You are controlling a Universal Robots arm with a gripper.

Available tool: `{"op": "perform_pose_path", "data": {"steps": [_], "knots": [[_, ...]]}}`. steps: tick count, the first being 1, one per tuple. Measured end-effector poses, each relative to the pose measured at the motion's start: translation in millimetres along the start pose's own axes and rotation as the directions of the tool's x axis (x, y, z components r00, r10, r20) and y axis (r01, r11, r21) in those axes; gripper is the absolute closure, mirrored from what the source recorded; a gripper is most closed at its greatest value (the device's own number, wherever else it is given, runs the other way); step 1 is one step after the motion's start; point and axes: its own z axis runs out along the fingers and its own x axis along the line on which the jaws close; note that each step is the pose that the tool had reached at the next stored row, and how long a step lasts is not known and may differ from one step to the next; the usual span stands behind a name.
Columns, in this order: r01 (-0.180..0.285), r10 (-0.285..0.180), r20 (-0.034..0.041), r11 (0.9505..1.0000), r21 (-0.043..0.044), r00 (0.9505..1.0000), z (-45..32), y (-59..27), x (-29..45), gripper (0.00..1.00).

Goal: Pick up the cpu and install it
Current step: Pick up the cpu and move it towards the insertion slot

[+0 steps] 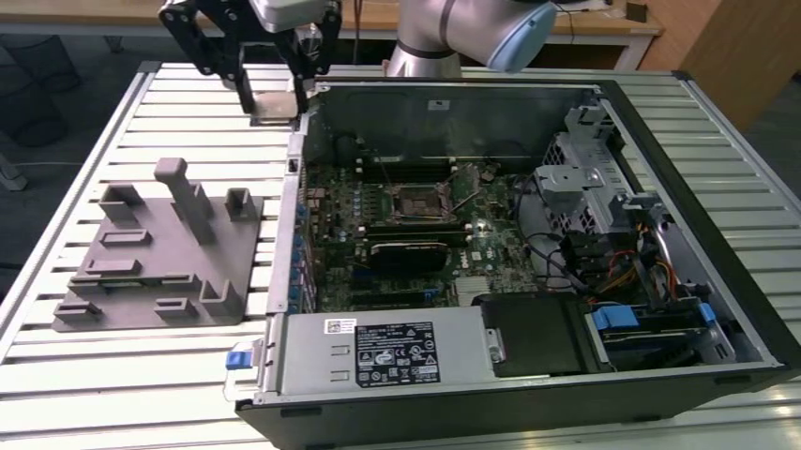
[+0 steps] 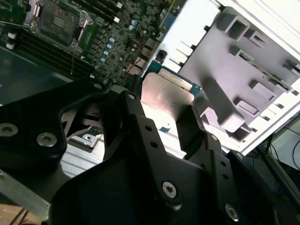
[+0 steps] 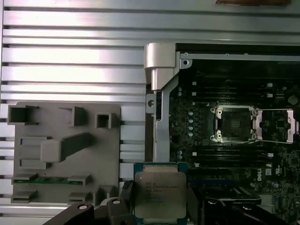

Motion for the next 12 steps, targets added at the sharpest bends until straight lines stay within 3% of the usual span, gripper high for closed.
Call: {"op": "perform_pose_path", "data": {"steps": [8,12], "knots": [[0.0,0.0,0.0,1.0,-0.0002,1.0,0.6,5.3,-14.4,0.46],[0.0,0.0,0.0,1.0,-0.0002,1.0,1.0,6.6,-25.3,0.46]]}}
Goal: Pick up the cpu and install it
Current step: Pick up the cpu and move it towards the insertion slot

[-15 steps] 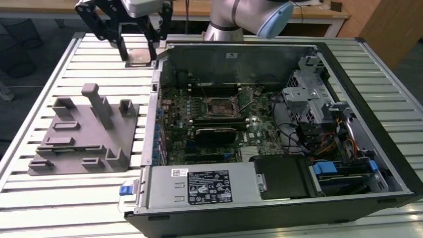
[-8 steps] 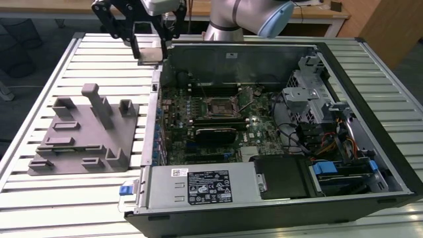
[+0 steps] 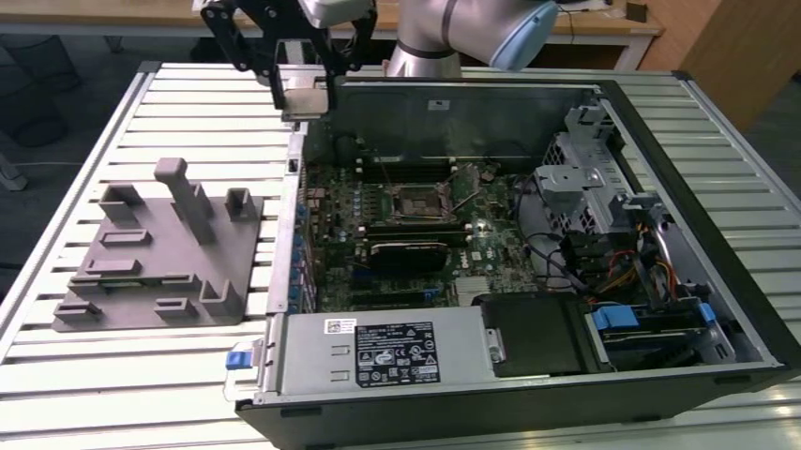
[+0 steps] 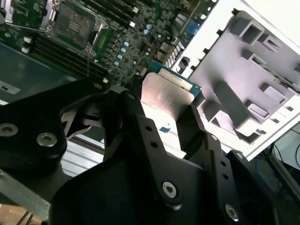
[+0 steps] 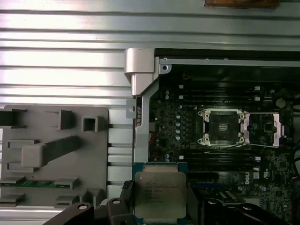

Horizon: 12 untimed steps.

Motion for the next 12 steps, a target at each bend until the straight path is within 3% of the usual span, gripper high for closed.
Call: {"op": "perform_pose_path", "data": {"steps": [12], "knots": [[0.0,0.0,-0.0001,1.0,0.0,1.0,0.7,0.4,-31.2,0.46]]}}
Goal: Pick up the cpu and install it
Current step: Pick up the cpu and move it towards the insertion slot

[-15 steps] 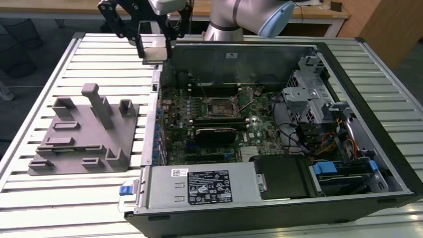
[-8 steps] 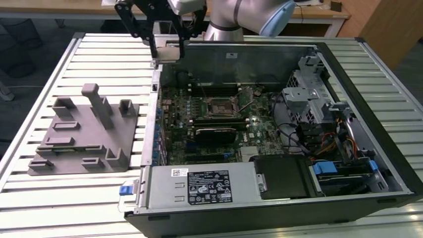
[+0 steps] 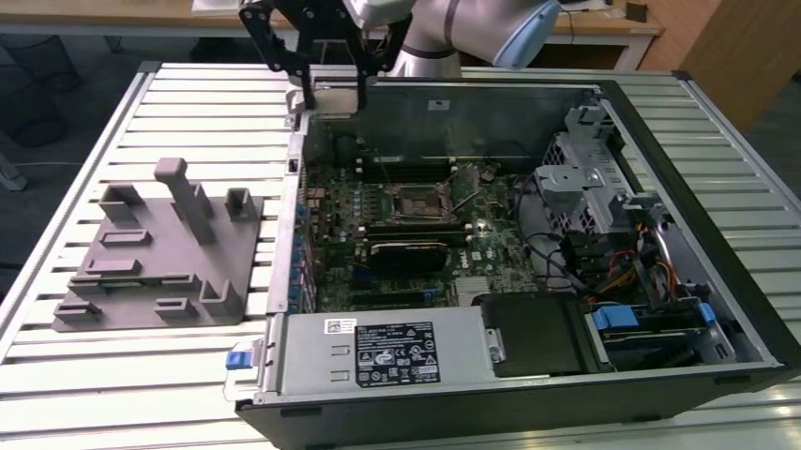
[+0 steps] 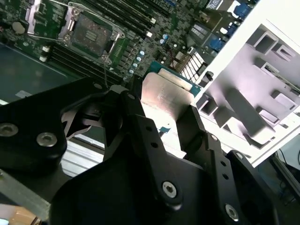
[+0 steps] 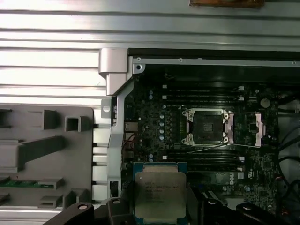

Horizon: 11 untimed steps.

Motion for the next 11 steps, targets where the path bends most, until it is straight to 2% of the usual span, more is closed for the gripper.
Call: {"op": "perform_pose_path", "data": {"steps": [8,11], "knots": [[0.0,0.0,0.0,1.0,0.0,1.0,0.3,0.0,-19.7,0.46],[0.0,0.0,0.0,1.0,0.0,1.0,0.6,0.1,-30.3,0.46]]}}
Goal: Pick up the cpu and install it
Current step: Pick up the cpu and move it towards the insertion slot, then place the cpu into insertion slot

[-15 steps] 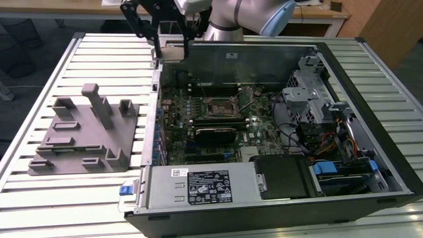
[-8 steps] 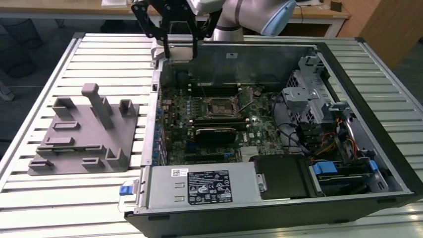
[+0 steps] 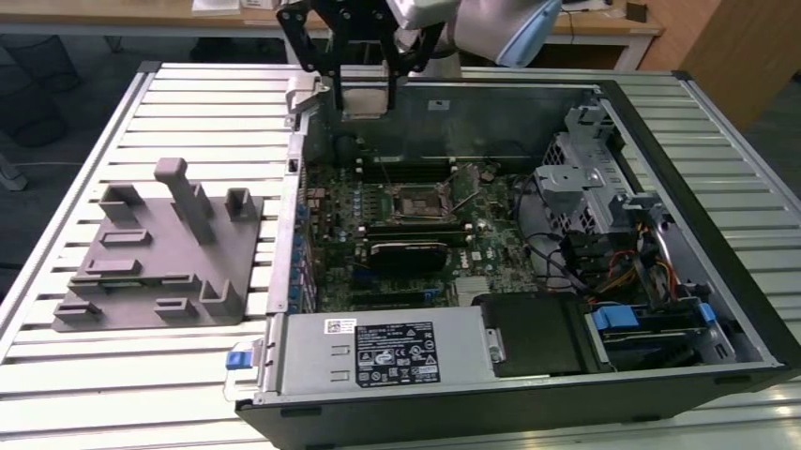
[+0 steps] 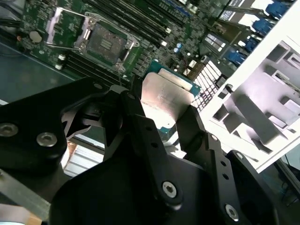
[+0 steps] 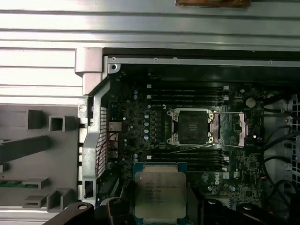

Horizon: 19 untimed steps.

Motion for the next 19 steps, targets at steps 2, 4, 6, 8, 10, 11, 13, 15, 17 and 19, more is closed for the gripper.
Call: {"op": "perform_pose_path", "data": {"steps": [2,4,6,8,10,11,13,15,17,19], "knots": [[0.0,0.0,-0.0001,1.0,0.0,1.0,0.1,0.0,-7.6,0.46],[0.0,0.0,0.0,1.0,0.0,1.0,0.3,0.0,-15.4,0.46],[0.0,0.0,-0.0001,1.0,0.0,1.0,0.4,0.0,-24.1,0.46],[0.0,0.0,-0.0001,1.0,0.0001,1.0,0.5,0.0,-31.8,0.46],[0.0,0.0,-0.0001,1.0,0.0,1.0,0.7,-0.1,-37.9,0.46],[0.0,0.0,-0.0001,1.0,0.0001,1.0,0.7,-0.1,-40.5,0.46],[0.0,0.0,-0.0001,1.0,0.0001,1.0,0.8,-0.1,-44.0,0.46],[0.0,0.0,0.0,1.0,0.0001,1.0,0.8,-0.2,-45.3,0.46],[0.0,0.0,0.0,1.0,0.0,1.0,0.9,-0.1,-45.5,0.46],[0.0,0.0,0.0,1.0,0.0001,1.0,0.9,-0.1,-46.0,0.46]]}}
